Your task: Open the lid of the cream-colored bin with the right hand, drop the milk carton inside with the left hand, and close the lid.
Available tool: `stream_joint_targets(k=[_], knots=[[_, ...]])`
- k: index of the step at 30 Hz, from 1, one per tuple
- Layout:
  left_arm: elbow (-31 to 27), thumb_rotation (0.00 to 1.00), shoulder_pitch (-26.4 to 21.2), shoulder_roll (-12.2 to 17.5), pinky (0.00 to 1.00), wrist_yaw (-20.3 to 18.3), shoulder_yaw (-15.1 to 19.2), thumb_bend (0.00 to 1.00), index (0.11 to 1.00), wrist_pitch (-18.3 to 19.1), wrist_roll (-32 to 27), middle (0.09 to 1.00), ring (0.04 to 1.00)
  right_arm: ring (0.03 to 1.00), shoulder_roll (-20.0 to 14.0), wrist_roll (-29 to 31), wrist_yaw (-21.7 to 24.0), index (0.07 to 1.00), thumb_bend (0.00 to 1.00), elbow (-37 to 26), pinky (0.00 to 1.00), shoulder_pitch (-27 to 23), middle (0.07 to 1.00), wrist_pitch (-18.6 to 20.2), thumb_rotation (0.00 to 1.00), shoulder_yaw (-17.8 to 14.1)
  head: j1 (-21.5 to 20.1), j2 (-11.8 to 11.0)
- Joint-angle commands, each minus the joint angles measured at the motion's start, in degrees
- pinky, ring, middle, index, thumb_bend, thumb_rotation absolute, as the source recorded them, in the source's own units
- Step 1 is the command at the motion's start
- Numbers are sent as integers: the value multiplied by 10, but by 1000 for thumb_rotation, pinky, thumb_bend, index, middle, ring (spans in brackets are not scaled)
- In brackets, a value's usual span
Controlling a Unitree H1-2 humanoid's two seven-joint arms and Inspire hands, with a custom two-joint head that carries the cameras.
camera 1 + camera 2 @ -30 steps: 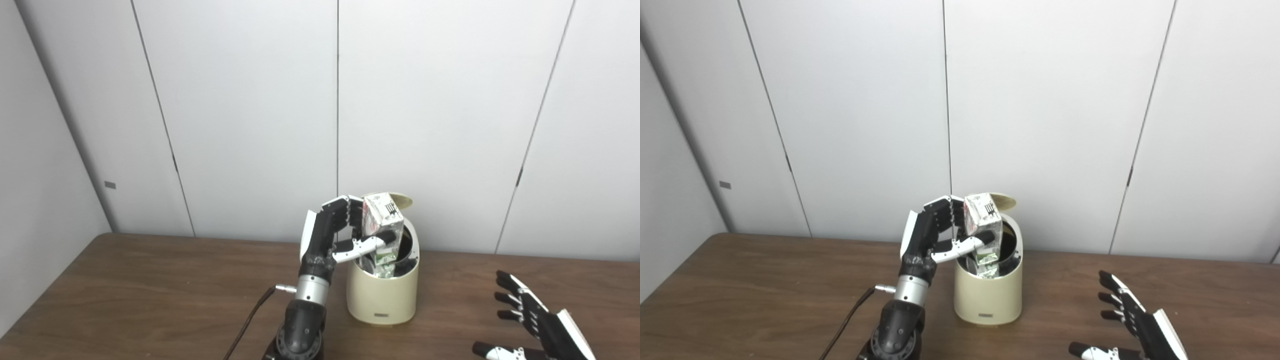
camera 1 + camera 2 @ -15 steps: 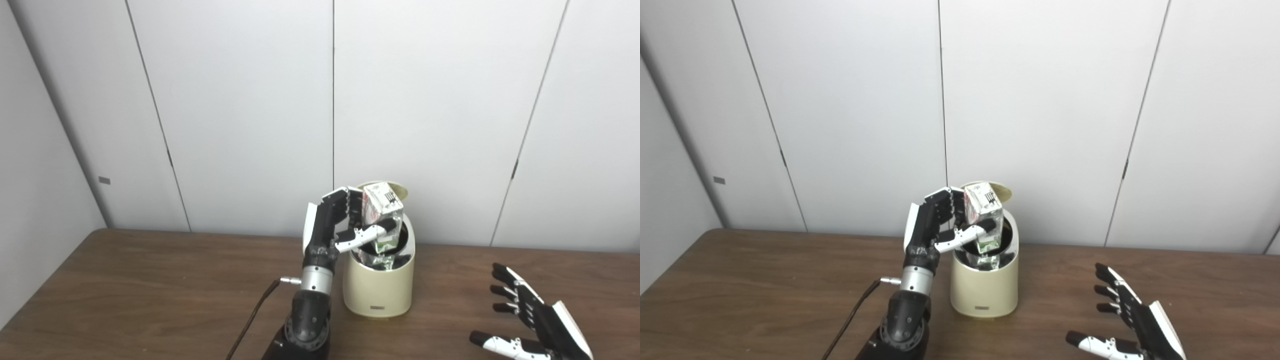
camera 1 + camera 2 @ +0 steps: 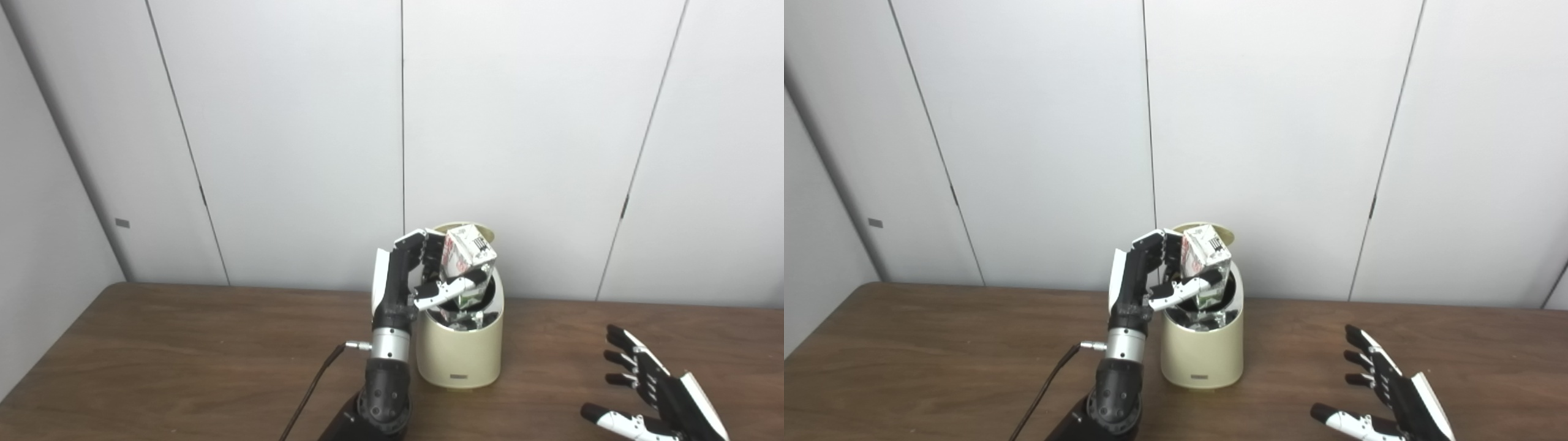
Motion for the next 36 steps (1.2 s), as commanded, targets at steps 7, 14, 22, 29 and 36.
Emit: stream_joint_targets(k=[7, 14, 22, 29, 36], knots=[[39, 0, -31, 52, 489, 170, -122, 504, 500, 3, 61, 474, 463, 885, -13, 14, -3, 926, 809, -5, 762, -13, 933, -31, 405, -9, 5, 5], [46, 0, -23, 73, 464, 205, -179, 505, 492, 3, 41, 480, 464, 898, -14, 34, 1, 929, 822, 9, 791, -16, 944, -42, 415, -12, 9, 10], [70, 0, -11, 101, 489, 264, -231, 505, 494, 3, 84, 483, 466, 896, -17, 34, 1, 931, 813, 16, 787, -18, 945, -47, 418, -12, 14, 14], [76, 0, -11, 111, 579, 285, -256, 522, 489, 3, 86, 496, 567, 893, -17, 38, 1, 926, 813, 20, 785, -21, 940, -48, 400, -13, 15, 15], [64, 63, 2, 126, 666, 285, -262, 517, 494, 3, 89, 667, 687, 891, -21, 43, 4, 933, 807, 22, 777, -23, 943, -50, 377, -14, 21, 18]])
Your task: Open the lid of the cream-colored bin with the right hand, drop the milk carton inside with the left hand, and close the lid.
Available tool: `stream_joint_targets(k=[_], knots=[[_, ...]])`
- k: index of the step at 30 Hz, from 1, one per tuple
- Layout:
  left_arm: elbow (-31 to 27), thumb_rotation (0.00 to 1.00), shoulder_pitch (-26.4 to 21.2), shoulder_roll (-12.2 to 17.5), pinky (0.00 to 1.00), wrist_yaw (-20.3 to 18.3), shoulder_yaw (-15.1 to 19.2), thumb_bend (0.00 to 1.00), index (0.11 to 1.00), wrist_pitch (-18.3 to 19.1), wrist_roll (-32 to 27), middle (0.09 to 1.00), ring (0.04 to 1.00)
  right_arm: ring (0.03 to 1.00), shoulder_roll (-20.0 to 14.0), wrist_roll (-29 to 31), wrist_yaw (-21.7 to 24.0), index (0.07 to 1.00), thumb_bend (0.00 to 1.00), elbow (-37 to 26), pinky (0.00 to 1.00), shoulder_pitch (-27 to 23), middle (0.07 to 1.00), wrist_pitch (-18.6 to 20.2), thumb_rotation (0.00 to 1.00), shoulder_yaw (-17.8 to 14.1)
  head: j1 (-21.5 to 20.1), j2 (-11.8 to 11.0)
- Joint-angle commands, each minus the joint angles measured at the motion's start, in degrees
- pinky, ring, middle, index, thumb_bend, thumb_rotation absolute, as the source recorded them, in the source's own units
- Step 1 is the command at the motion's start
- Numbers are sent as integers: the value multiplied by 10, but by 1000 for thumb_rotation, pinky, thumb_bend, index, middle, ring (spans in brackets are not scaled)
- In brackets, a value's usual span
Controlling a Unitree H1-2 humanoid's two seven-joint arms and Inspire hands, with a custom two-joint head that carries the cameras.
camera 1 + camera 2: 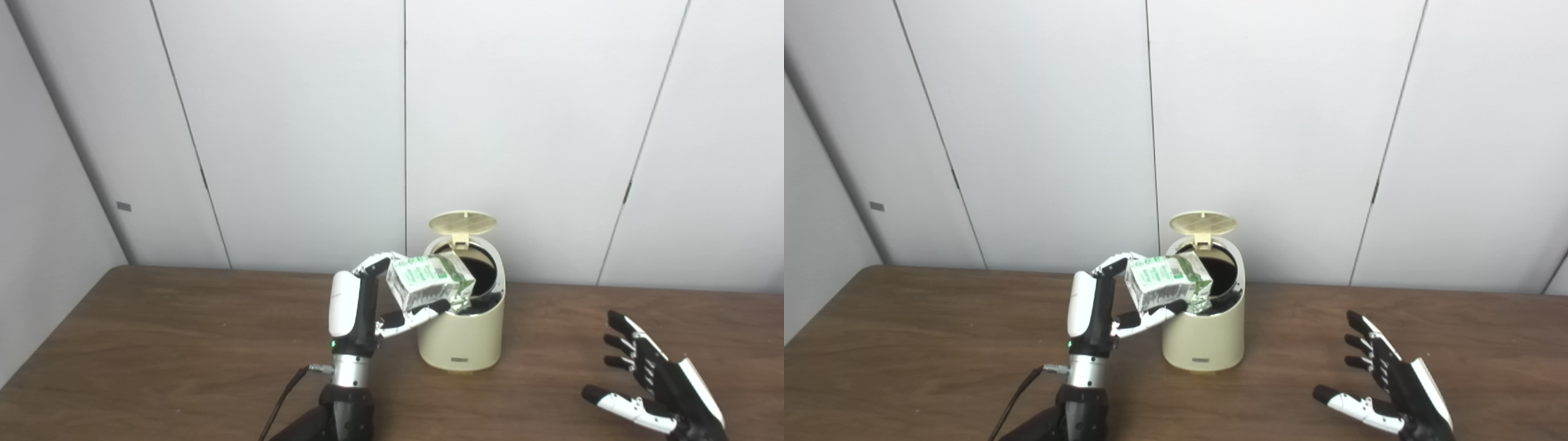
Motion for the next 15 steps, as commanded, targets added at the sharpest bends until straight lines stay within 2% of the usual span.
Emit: stream_joint_targets(k=[1, 2, 3, 4, 8, 11, 15], knots=[[-10, 64, -3, 11, 670, 0, -5, 516, 495, 8, 8, 680, 696, 891, -16, 11, 1, 933, 805, -12, 774, -16, 945, -28, 374, -8, 2, 1], [-13, 66, -1, 12, 672, -2, -4, 516, 495, 8, 7, 707, 714, 889, -16, 11, 1, 930, 803, -11, 771, -16, 944, -29, 373, -8, 3, 2], [-15, 74, 0, 13, 672, -4, -4, 564, 538, 8, 7, 739, 733, 887, -17, 12, 1, 928, 800, -11, 769, -17, 944, -29, 366, -7, 3, 2], [-17, 98, 1, 13, 678, -5, -3, 693, 667, 8, 6, 776, 754, 885, -17, 13, 2, 927, 794, -10, 767, -17, 944, -29, 352, -8, 3, 2], [-20, 102, 4, 14, 689, -9, -1, 746, 768, 8, 5, 823, 779, 885, -19, 14, 2, 927, 798, -8, 768, -16, 945, -33, 357, -7, 4, 3], [-20, 107, 4, 14, 689, -12, 1, 749, 801, 8, 5, 841, 790, 883, -19, 13, 2, 928, 790, -11, 759, -16, 944, -32, 353, -5, 4, 3], [-28, 89, 6, 12, 684, -26, 13, 748, 789, 8, -4, 835, 788, 890, -18, 14, 3, 927, 793, -13, 799, -15, 943, -28, 350, -4, 5, 3]])
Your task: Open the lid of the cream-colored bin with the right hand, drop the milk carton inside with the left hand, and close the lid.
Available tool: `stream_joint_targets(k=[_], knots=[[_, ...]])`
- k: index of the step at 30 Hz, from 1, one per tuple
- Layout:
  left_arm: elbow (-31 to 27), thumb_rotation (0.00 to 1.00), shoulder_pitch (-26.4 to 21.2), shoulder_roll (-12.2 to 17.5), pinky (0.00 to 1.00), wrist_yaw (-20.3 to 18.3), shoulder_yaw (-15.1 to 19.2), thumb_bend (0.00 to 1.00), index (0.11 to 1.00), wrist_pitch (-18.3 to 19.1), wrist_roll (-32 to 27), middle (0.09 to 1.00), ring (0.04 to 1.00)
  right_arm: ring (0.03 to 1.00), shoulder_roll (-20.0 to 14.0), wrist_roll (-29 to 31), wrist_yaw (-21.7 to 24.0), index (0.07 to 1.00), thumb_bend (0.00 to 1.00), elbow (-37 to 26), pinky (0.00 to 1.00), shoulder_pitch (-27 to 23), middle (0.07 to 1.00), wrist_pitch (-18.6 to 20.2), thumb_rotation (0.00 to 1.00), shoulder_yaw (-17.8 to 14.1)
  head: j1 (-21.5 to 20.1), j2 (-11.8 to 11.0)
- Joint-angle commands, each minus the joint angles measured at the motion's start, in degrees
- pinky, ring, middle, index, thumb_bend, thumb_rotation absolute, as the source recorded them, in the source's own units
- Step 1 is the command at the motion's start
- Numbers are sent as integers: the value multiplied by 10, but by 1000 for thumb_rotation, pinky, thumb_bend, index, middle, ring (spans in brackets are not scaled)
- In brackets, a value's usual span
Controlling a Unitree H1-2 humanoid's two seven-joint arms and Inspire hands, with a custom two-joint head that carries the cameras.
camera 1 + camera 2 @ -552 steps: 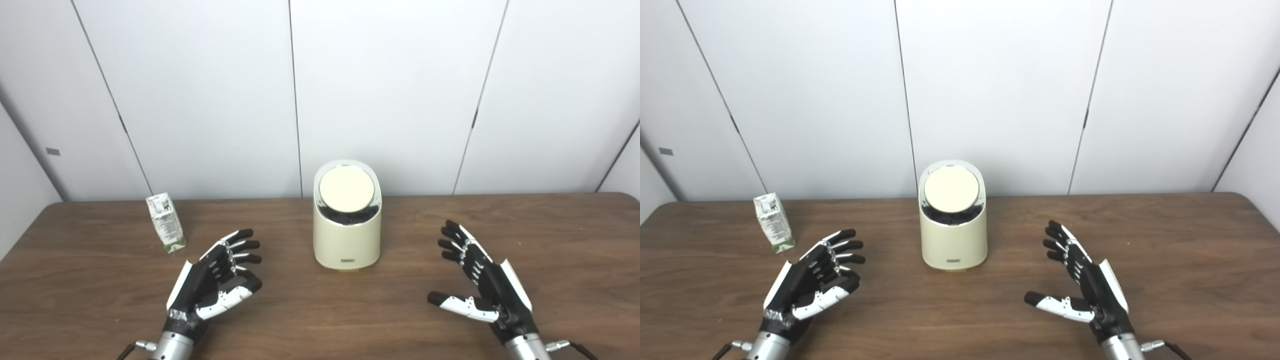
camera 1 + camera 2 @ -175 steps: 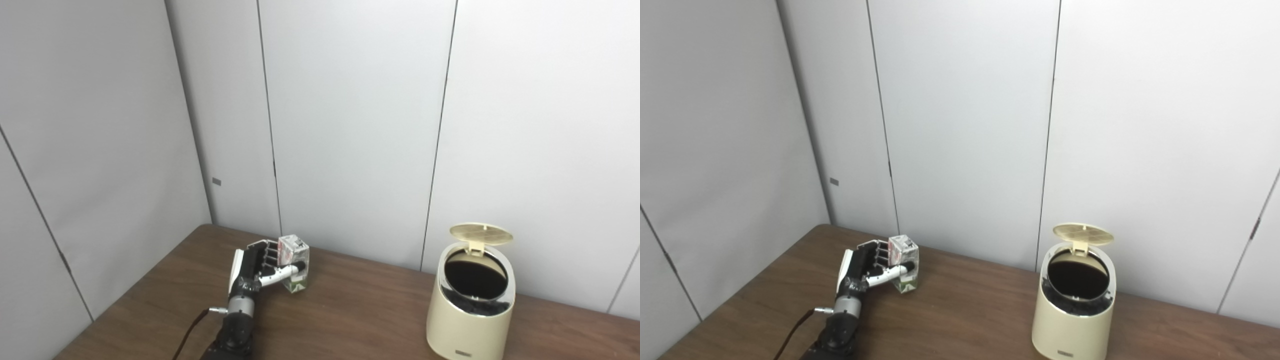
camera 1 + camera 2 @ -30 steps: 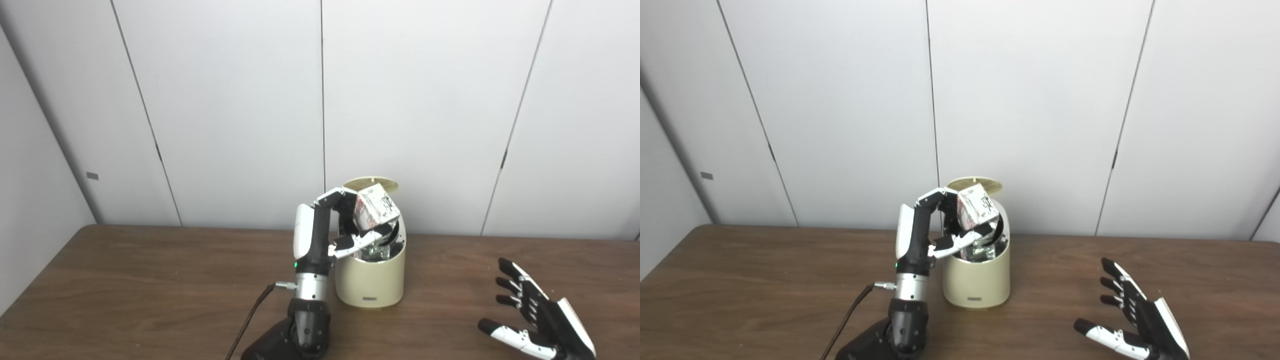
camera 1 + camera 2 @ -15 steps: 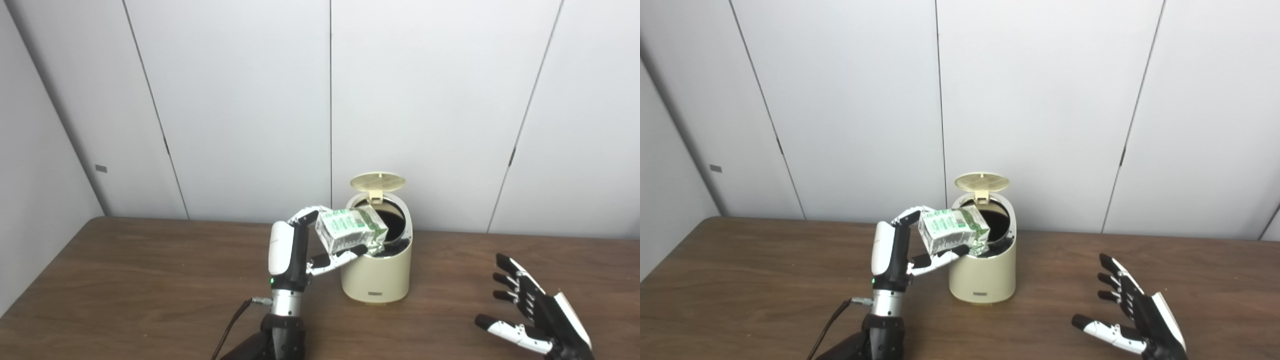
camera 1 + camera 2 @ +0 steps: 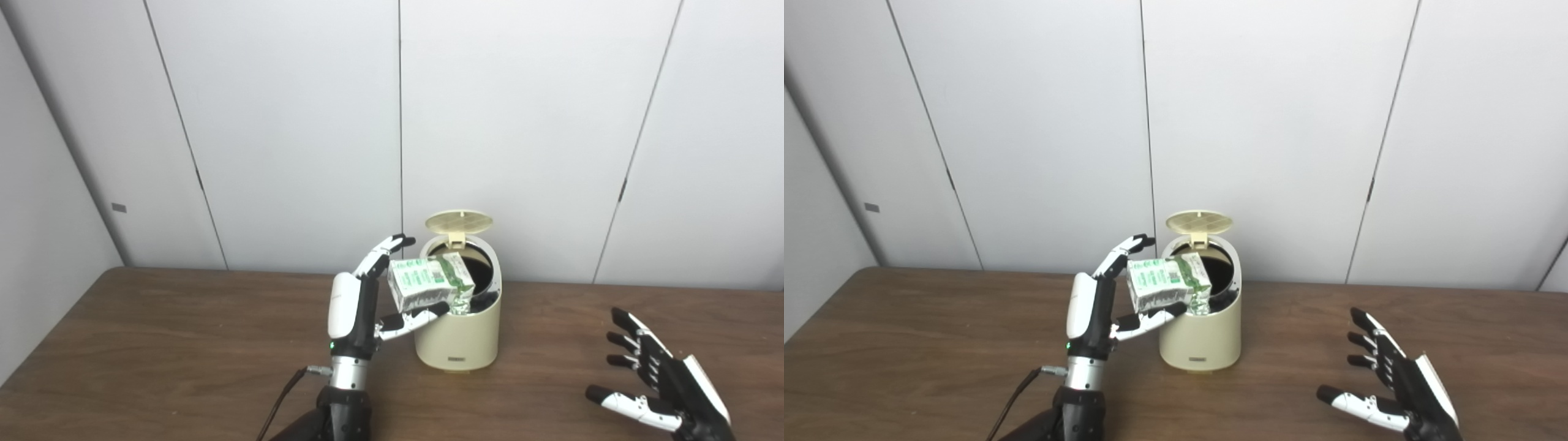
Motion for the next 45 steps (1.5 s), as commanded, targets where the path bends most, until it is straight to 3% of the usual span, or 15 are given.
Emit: stream_joint_targets(k=[1, 8, 12, 26, 29, 35, 39, 45], knots=[[-9, 88, -4, 6, 684, -7, 9, 746, 785, 6, -4, 832, 787, 890, -6, 6, -2, 927, 794, -16, 802, -15, 943, -24, 353, -4, 0, 0], [-16, 122, -1, -5, 692, -9, 37, 739, 727, 6, 1, 777, 762, 886, -5, 3, -4, 921, 797, -12, 791, -16, 934, -29, 362, -2, 1, -1], [-37, 163, 4, -19, 638, -11, 69, 726, 667, 6, 1, 751, 729, 886, -4, 5, -4, 918, 800, -8, 791, -18, 936, -31, 366, -2, 2, -2], [-79, 87, 17, -49, 610, -58, 163, 727, 592, 6, 8, 750, 736, 871, 0, -14, -11, 911, 816, -29, 785, -14, 916, -15, 411, 3, 4, -12], [-83, 68, 19, -55, 611, -68, 180, 543, 505, 6, 12, 751, 736, 864, 1, -24, -13, 911, 809, -34, 797, -11, 914, -14, 419, 5, 4, -11], [-88, 65, 13, -59, 619, -93, 209, 516, 492, 6, 37, 739, 731, 872, 5, -32, -15, 915, 783, -33, 813, -8, 919, -27, 405, 4, 4, -11], [-109, 62, 13, -63, 628, -137, 240, 515, 492, 8, 60, 730, 735, 864, 8, -32, -14, 911, 789, -34, 795, -8, 915, -24, 411, 5, 5, -10], [-180, 63, 23, -68, 678, -223, 281, 517, 493, 69, 71, 731, 762, 866, 16, -41, -18, 910, 783, -37, 815, -8, 909, -18, 410, 7, 1, -12]])
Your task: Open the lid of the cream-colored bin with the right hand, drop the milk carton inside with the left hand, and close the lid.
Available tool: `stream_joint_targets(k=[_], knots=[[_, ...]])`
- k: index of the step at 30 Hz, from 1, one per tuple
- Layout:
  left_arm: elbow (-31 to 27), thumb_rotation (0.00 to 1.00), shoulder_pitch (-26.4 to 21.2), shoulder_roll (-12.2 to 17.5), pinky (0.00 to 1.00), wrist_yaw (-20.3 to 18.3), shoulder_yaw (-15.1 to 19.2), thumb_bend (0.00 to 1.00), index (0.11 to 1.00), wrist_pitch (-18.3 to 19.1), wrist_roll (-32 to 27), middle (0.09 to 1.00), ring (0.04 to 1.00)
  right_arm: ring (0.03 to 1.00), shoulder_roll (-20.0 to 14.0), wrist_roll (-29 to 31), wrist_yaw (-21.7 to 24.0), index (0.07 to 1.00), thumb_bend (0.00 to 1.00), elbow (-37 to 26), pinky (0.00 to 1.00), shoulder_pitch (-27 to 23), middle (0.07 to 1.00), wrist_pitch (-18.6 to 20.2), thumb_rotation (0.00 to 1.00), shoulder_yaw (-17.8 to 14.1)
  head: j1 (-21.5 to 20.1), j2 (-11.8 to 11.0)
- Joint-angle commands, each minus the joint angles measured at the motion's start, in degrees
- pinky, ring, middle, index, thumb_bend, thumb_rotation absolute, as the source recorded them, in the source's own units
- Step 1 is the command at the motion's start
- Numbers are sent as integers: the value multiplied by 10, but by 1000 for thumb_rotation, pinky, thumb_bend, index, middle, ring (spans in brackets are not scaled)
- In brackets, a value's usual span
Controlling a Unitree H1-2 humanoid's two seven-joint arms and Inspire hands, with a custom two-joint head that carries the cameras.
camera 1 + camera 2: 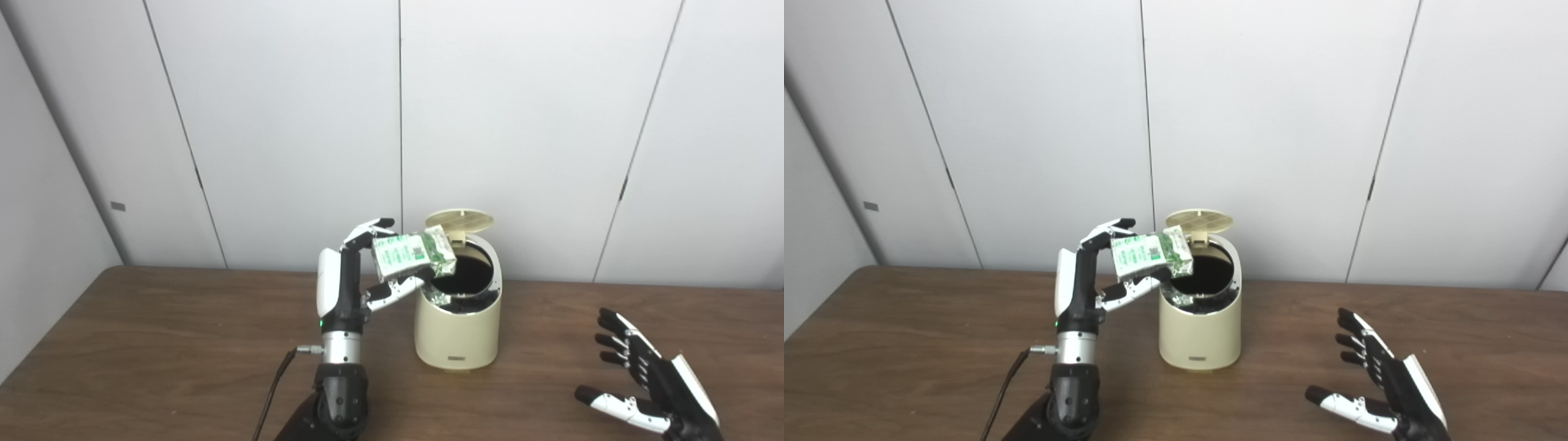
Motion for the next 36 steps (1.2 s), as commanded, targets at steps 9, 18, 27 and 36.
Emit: stream_joint_targets(k=[9, 18, 27, 36], knots=[[-130, 65, -1, 11, 638, -105, 37, 517, 494, 87, 62, 735, 749, 870, -2, -5, -14, 907, 793, -14, 800, -19, 912, -22, 421, -2, -4, 2], [-155, 65, 3, 26, 656, -133, 46, 519, 493, 107, 121, 729, 750, 853, 0, -4, -17, 904, 804, -16, 768, -19, 912, -19, 442, -1, -7, 5], [-155, 58, 1, 37, 688, -140, 49, 520, 493, 127, 170, 736, 759, 865, -1, 5, -16, 904, 813, -14, 782, -20, 913, -21, 445, -2, -7, 6], [-131, 59, -8, 38, 643, -131, 47, 520, 493, 121, 188, 739, 751, 861, -2, 7, -17, 901, 821, -11, 773, -19, 914, -26, 457, -1, -9, 11]])
